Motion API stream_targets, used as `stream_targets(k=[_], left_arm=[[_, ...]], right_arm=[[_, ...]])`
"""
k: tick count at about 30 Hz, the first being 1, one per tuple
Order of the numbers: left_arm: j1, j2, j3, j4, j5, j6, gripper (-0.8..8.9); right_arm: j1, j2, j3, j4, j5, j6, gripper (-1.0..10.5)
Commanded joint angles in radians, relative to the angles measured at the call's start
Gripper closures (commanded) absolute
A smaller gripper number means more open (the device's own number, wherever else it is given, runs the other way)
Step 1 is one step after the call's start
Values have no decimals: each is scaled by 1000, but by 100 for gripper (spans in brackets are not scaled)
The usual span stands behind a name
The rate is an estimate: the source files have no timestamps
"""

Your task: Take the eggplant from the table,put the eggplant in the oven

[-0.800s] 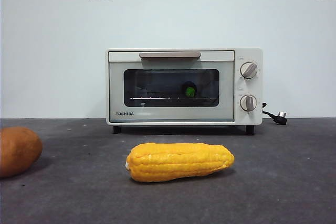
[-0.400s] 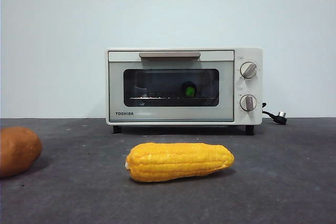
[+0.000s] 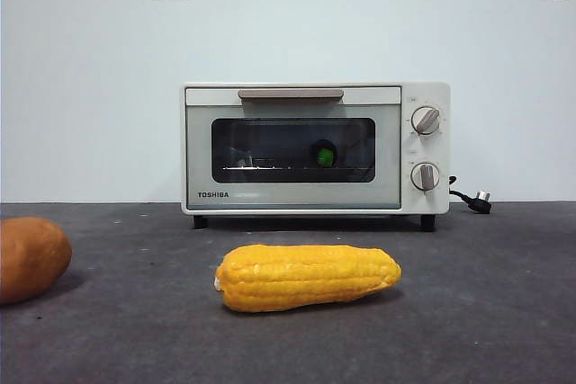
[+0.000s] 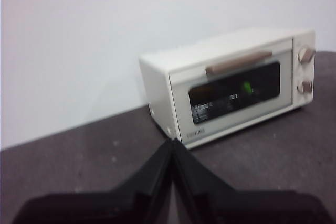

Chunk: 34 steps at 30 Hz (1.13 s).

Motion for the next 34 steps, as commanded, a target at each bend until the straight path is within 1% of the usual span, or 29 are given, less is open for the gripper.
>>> stream_targets(k=[1, 5, 11, 14, 19, 24, 27, 34], left_arm=[[3, -40, -68, 12, -33, -28, 817], [3, -90, -156, 12, -49, -69, 817], [3, -92, -229, 14, -48, -103, 817], [3, -92, -250, 14, -48, -105, 817], [3, -92, -278, 12, -48, -128, 818], [3, -92, -278, 13, -47, -128, 818], [3, -84, -278, 16, -46, -153, 817], [3, -70, -278, 16, -47, -152, 817]], right_arm=[[0, 5, 1, 19, 5, -4, 946], [0, 5, 1, 25, 5, -4, 946], [0, 5, 1, 25, 5, -4, 946], [0, 5, 1, 25, 5, -4, 946], [0, 5, 1, 25, 5, -4, 946], [0, 5, 1, 26, 5, -4, 946], [0, 5, 1, 25, 5, -4, 946], [0, 5, 1, 25, 5, -4, 946]])
